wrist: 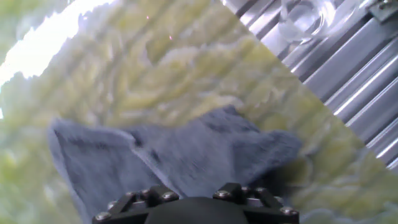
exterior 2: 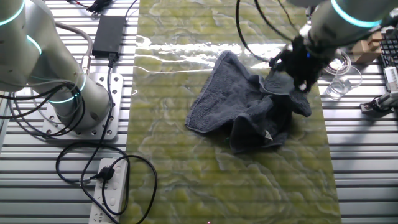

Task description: Clean the table with a cloth

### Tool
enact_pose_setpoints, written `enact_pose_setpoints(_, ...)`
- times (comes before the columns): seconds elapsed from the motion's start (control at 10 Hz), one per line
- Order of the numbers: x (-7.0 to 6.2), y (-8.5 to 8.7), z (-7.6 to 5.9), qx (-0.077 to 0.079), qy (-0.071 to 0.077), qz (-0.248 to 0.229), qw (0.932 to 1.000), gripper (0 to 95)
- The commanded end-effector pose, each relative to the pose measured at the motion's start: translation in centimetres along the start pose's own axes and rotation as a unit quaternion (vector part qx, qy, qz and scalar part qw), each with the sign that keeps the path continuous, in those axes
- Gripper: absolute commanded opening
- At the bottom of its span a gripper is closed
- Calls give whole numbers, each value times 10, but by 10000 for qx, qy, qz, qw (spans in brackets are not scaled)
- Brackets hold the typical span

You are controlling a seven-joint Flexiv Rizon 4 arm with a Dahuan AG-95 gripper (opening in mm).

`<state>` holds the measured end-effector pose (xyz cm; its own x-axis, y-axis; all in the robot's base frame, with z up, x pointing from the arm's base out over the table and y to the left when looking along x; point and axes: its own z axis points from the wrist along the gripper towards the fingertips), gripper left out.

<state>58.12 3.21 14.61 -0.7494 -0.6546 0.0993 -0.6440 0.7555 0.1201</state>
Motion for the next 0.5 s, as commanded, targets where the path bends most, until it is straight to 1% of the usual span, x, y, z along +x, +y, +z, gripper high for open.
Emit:
enact_pose_setpoints(0.1,-30,56,-2,-91,93,1335,9910,0)
enact_pose_setpoints(0.3,-38,71,10,-53,11,1432,9897,0)
enact_pose_setpoints(0.5,-45,78,12,-45,-16,1422,9898,0)
